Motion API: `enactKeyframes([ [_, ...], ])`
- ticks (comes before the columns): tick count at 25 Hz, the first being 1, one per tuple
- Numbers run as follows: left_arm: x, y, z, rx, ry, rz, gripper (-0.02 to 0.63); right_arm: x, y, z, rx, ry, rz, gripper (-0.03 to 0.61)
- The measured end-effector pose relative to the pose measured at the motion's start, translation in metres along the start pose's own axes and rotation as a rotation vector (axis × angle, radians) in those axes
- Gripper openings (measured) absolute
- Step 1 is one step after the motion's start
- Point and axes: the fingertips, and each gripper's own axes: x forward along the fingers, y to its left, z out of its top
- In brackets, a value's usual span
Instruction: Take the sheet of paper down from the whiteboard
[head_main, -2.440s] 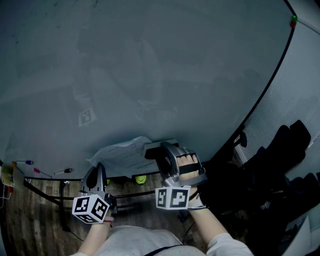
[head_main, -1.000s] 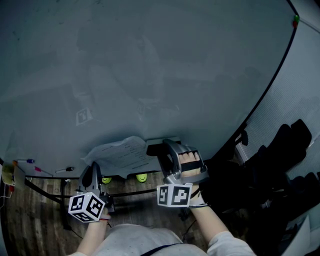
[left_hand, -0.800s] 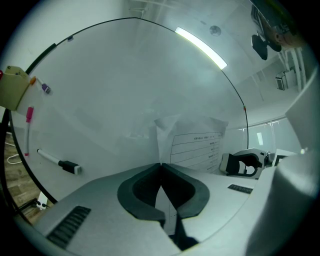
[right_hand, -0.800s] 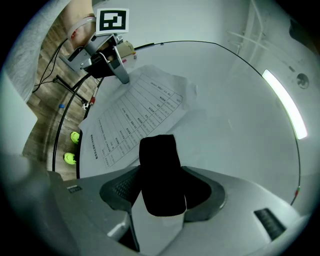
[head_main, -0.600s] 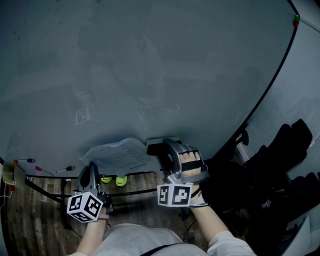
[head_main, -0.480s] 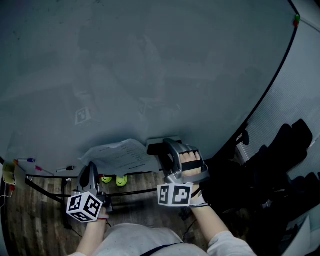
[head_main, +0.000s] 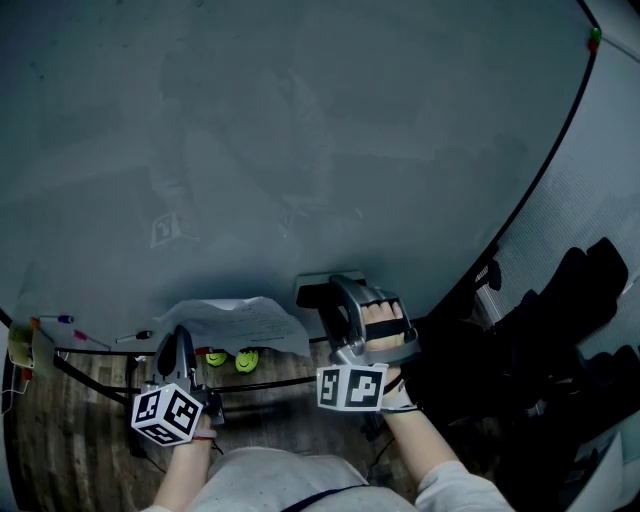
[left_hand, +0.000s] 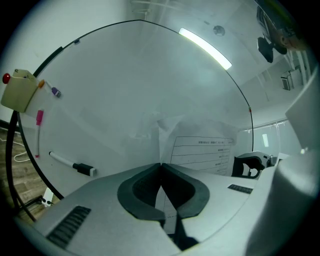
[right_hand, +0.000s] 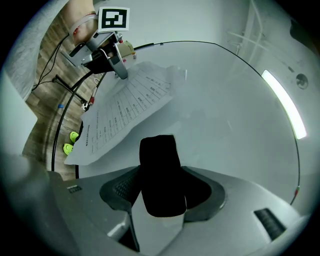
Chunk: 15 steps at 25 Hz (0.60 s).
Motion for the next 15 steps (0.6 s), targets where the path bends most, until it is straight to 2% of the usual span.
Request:
enactKeyframes([
  [15, 0.0025, -0.0030, -0.0029, -0.006, 0.009, -0.008, 0.015, -0.0022, 0.0032, 0.0006, -0.009, -0.024, -0.012, 0.252],
])
